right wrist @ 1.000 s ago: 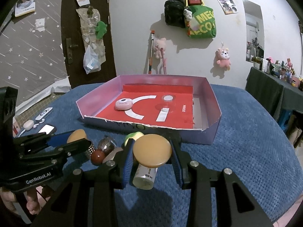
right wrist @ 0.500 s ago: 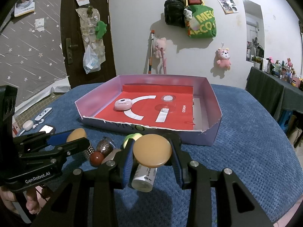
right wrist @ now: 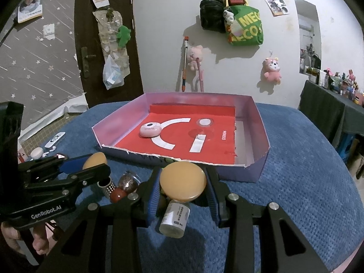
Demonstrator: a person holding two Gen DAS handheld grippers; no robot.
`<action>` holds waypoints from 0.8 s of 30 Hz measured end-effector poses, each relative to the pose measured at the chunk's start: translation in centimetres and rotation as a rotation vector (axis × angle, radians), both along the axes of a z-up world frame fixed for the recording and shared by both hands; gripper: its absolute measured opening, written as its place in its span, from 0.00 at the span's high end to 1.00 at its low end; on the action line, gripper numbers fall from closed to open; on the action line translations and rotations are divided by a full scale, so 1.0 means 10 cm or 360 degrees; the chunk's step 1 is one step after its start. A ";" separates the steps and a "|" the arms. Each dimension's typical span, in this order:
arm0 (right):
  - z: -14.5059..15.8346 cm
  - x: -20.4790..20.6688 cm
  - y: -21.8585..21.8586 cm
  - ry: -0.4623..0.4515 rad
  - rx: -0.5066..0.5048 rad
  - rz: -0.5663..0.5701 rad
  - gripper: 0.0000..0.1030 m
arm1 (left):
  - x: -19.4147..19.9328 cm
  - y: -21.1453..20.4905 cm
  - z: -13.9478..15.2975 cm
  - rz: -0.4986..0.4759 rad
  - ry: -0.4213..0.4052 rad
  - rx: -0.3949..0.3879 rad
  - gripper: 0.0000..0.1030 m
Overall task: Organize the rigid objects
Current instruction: 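Carry beige disc over the box with left tool while right tool carries orange-tan disc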
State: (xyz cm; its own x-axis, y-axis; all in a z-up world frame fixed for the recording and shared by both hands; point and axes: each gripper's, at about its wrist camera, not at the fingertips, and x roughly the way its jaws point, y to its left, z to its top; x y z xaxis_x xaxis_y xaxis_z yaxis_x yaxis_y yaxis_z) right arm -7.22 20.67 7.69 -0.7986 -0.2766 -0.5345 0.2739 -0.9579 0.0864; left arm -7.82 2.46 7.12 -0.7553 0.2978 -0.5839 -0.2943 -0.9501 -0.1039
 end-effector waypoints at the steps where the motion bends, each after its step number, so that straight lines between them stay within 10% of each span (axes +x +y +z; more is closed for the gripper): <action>1: 0.00 -0.01 0.00 -0.0004 -0.0009 0.0005 0.62 | -0.01 0.00 0.01 -0.0001 0.0004 0.0000 0.65; 24: 0.15 -0.33 0.02 -0.0051 -0.0033 0.0072 0.62 | -0.41 -0.02 0.15 -0.0014 -0.0021 0.0005 0.65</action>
